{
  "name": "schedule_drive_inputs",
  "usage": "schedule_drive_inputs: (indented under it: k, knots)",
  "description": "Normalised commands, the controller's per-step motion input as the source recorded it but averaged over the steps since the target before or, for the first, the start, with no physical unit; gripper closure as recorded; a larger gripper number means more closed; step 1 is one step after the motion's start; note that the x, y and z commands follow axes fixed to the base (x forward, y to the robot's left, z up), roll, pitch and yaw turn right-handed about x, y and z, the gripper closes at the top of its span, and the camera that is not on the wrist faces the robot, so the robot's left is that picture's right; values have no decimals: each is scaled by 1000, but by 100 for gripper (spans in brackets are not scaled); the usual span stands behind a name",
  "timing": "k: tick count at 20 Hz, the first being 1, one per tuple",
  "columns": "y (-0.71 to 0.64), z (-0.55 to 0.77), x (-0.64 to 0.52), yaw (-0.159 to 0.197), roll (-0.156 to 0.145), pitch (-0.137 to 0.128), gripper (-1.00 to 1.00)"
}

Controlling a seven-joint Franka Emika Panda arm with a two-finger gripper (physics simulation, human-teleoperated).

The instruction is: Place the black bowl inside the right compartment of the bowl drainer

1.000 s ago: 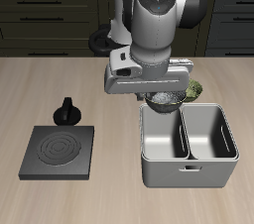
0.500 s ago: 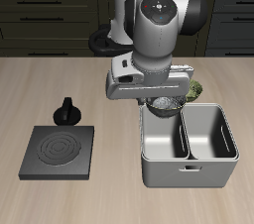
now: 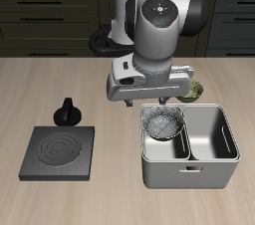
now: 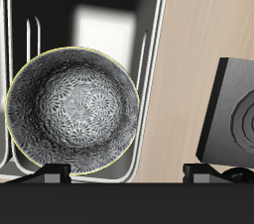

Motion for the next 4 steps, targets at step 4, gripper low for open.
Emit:
schedule_drive_inputs:
  k: [4]
  knots:
    - [64,96,-115,12,18,-7,-100]
